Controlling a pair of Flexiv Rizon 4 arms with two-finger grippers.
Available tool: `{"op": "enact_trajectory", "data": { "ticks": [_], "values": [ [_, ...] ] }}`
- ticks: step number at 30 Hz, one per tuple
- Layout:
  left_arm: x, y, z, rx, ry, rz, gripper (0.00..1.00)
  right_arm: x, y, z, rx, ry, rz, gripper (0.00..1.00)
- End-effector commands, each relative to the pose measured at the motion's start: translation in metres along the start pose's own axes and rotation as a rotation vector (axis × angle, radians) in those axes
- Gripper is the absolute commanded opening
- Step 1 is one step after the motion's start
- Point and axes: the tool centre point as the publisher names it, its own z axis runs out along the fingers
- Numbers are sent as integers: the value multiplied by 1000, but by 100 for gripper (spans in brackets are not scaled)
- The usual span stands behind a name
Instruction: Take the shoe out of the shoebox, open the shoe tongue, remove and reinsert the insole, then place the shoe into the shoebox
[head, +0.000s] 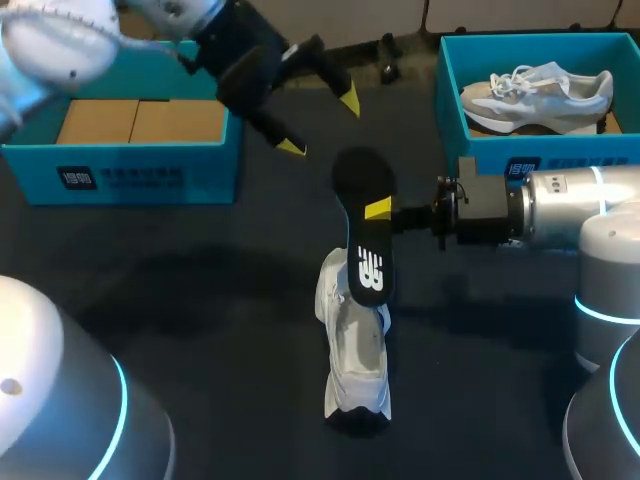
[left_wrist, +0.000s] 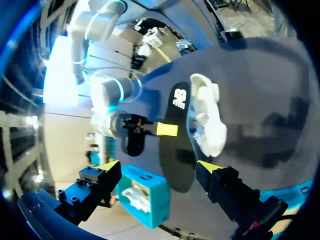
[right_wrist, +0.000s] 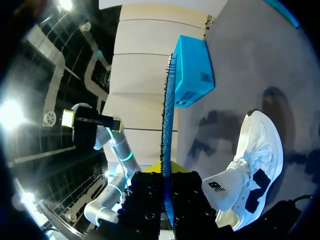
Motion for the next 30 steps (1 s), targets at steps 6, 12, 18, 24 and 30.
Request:
{"op": "enact_trajectory", "data": {
  "ticks": [6,12,18,24,30],
  "values": [
    [31,9,3,28,-706,-3,100,0,0,2,1,-3,0,0],
    [58,17,5,17,-820,-17,100,0,0,2,1,-3,0,0],
    [65,13,18,37,-919,-17,100,0,0,2,1,-3,0,0],
    [64,10,20,41,-915,-5,100,0,0,2,1,-3,0,0],
    [64,10,20,41,-915,-5,100,0,0,2,1,-3,0,0]
  ]
}}
